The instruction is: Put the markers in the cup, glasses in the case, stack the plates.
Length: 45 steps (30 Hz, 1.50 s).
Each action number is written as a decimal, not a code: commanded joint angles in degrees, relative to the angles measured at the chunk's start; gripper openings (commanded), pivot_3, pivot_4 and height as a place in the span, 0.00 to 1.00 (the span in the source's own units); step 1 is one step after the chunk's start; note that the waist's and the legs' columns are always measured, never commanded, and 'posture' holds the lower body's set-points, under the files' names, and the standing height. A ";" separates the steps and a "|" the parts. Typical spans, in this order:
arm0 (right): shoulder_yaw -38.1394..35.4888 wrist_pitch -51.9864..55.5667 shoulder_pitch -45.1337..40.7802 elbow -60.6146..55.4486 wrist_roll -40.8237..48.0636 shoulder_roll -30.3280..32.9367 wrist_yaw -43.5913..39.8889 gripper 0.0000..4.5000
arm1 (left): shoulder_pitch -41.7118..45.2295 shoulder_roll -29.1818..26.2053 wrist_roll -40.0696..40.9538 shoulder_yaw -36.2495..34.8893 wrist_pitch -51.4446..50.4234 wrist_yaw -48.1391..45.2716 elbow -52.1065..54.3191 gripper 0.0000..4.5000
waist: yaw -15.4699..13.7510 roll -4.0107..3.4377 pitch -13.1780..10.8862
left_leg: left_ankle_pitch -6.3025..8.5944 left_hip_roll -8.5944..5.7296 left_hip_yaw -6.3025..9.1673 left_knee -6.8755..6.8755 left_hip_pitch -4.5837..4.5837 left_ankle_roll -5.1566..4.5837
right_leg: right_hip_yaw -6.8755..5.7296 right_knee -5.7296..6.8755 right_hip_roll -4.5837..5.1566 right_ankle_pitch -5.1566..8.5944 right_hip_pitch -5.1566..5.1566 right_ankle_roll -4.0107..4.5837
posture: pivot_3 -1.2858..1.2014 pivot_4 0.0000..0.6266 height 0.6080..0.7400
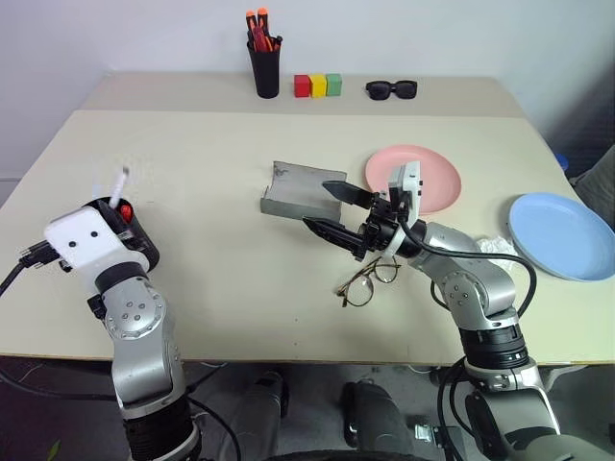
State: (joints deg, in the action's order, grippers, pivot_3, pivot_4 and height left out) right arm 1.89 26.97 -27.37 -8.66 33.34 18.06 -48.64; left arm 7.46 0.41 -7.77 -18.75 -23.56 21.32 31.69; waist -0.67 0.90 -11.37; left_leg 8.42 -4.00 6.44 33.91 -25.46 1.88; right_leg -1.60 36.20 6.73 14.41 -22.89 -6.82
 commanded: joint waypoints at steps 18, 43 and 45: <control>-0.84 -2.04 -0.53 -0.03 -2.69 1.76 0.88 1.00 | 13.76 -19.64 15.29 16.20 -15.20 -35.50 -1.56 0.94 | 0.17 -0.05 0.01 | 0.00 -0.03 -0.03 0.00 -0.03 0.00 | -0.03 -0.12 0.02 0.01 0.04 0.03 | 0.52 0.24 1.00; -2.35 1.04 7.28 -9.96 -5.35 16.85 -1.05 1.00 | 51.24 -29.25 12.25 37.19 -6.57 -83.21 -65.61 0.99 | 1.34 -0.10 -0.07 | -0.11 -0.03 0.06 -0.20 -0.16 -0.18 | -0.04 -0.03 -0.01 -0.07 -0.21 -0.31 | 0.52 0.24 1.00; -2.90 0.65 8.02 -9.68 -5.99 18.78 -1.49 1.00 | 51.74 -29.12 11.26 37.69 -5.33 -85.05 -67.08 0.94 | 1.30 -0.10 -0.07 | -0.11 -0.03 0.06 -0.17 -0.18 -0.17 | -0.04 -0.04 0.02 -0.07 -0.20 -0.30 | 0.52 0.24 1.00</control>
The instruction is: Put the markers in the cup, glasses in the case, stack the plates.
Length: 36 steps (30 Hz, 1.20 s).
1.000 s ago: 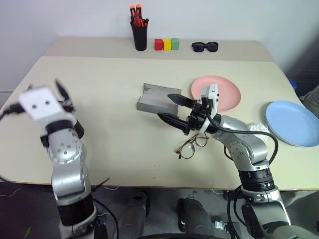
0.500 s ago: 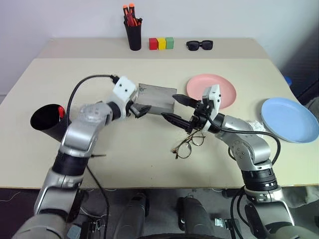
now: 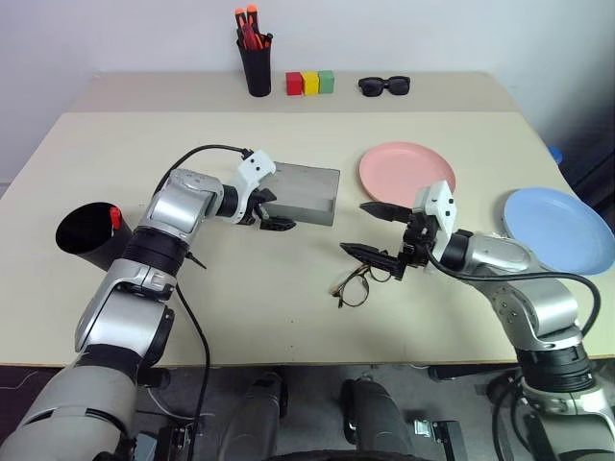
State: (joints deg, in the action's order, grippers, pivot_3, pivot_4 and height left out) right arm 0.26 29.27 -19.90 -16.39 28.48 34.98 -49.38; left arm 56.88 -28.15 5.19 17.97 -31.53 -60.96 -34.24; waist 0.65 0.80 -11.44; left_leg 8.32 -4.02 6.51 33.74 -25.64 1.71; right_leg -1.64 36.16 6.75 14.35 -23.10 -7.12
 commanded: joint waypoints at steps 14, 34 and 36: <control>-3.30 -7.16 2.75 2.62 -2.29 4.79 -4.61 1.00 | -2.01 -1.66 -1.95 -0.65 11.76 -10.21 3.26 0.00 | 0.13 0.02 -0.01 | -0.01 0.01 0.02 0.13 -0.12 -0.03 | -0.01 0.01 0.05 -0.01 -0.03 -0.04 | 0.52 0.24 1.00; -0.01 -4.45 0.11 3.99 -4.43 7.12 -7.29 1.00 | -12.54 -6.62 -0.57 2.13 3.03 -14.26 28.01 0.30 | 0.03 -0.01 -0.01 | -0.01 0.19 0.12 0.20 -0.09 -0.03 | 0.03 0.05 0.03 0.07 -0.01 0.19 | 0.52 0.24 1.00; 0.26 -6.56 -1.08 4.74 -6.50 8.28 -7.95 1.00 | -12.24 -5.59 0.67 0.01 3.47 -12.49 27.59 0.41 | 0.01 -0.01 -0.01 | -0.01 0.18 0.11 0.21 -0.09 -0.04 | 0.03 0.06 0.03 0.01 -0.01 0.08 | 0.52 0.24 1.00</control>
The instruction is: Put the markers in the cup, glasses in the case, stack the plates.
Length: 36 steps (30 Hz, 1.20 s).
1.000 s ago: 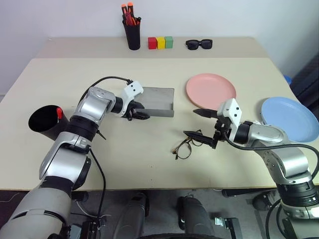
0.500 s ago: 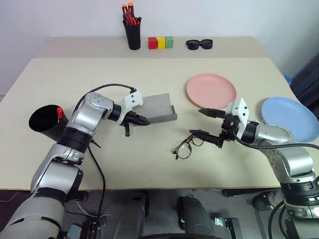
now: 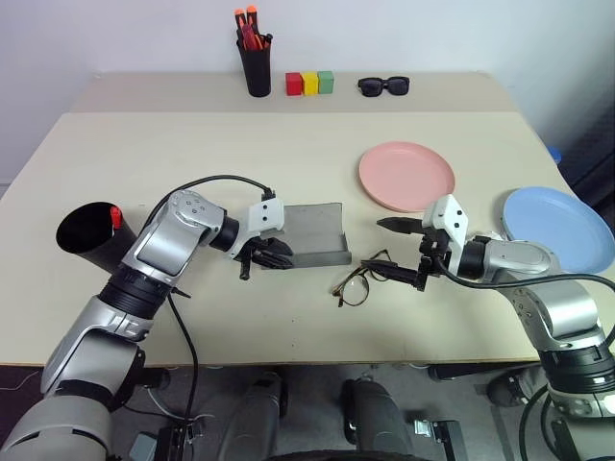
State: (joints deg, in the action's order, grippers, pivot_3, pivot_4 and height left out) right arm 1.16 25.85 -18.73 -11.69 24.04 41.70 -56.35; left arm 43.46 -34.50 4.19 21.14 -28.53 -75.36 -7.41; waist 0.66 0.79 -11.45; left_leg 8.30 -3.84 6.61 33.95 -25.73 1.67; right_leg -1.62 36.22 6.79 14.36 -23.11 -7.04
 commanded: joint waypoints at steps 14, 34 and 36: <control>6.83 -27.89 -1.61 -2.99 -21.48 7.48 -3.15 1.00 | -25.01 0.50 14.55 -22.62 -5.13 17.45 30.29 0.41 | 0.19 -0.08 0.01 | 0.05 0.05 -0.10 -0.07 0.12 -0.05 | 0.18 0.04 -0.01 -0.02 -0.01 -0.10 | 0.52 0.24 1.00; 12.87 -44.36 -4.66 5.10 -36.96 6.19 1.25 1.00 | -46.78 0.69 18.96 -24.56 -5.89 30.88 45.01 0.41 | -0.03 -0.11 0.04 | 0.16 0.46 -0.43 0.00 0.33 0.12 | 0.25 -0.13 -0.17 -0.06 0.20 0.55 | 0.52 0.24 1.00; 13.03 -45.14 -4.97 5.74 -37.56 6.04 1.34 1.00 | -46.85 0.43 19.33 -24.42 -6.05 31.36 45.29 0.41 | -0.03 -0.11 0.04 | 0.16 0.46 -0.44 0.00 0.33 0.12 | 0.26 -0.13 -0.17 -0.06 0.21 0.55 | 0.52 0.24 1.00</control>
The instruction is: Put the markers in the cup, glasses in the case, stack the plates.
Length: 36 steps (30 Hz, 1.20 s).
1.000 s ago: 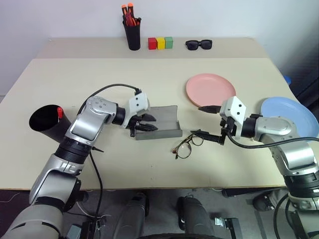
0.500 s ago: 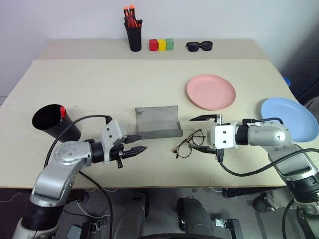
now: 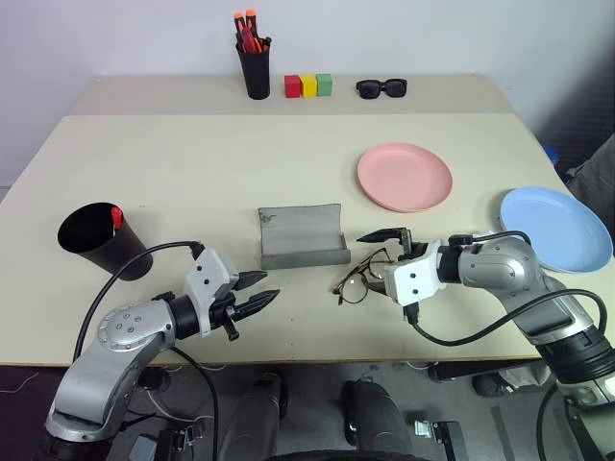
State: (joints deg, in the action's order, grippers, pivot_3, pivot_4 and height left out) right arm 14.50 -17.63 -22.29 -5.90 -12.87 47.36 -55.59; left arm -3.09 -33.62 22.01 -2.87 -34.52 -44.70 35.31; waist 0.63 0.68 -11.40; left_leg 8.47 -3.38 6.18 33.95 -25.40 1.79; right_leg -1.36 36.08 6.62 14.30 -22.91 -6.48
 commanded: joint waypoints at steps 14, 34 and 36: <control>-0.40 -5.00 -3.21 2.82 -1.71 1.30 -0.10 0.07 | 1.06 -1.61 3.60 0.02 -1.76 3.30 3.76 0.42 | 0.00 0.00 0.00 | 0.00 0.00 0.00 0.00 0.01 0.00 | 0.00 0.00 -0.01 0.00 0.01 0.00 | 0.52 0.24 1.00; 3.23 -15.46 -8.92 12.13 -6.79 0.20 1.50 0.65 | 1.52 -1.17 2.94 0.81 -0.56 4.32 2.90 0.42 | 0.04 -0.01 -0.01 | 0.00 0.01 -0.02 -0.01 0.01 0.00 | 0.00 0.00 -0.03 0.01 0.00 0.01 | 0.52 0.24 1.00; 3.53 -16.47 -9.16 13.18 -7.64 -0.10 2.24 0.65 | 1.56 -1.13 2.95 0.96 -0.57 4.52 3.01 0.42 | 0.04 -0.01 -0.01 | 0.00 0.01 -0.02 0.00 0.01 0.00 | 0.00 0.00 -0.04 0.01 0.00 0.01 | 0.52 0.24 1.00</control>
State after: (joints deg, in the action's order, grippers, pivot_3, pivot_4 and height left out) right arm 17.92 -32.66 -29.85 7.34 -20.11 47.52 -54.53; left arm -1.53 -34.75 24.40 -1.52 -36.47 -40.49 36.80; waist 0.68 0.67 -11.41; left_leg 8.47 -3.37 6.16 33.94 -25.39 1.79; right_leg -1.36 36.09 6.58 14.30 -22.91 -6.48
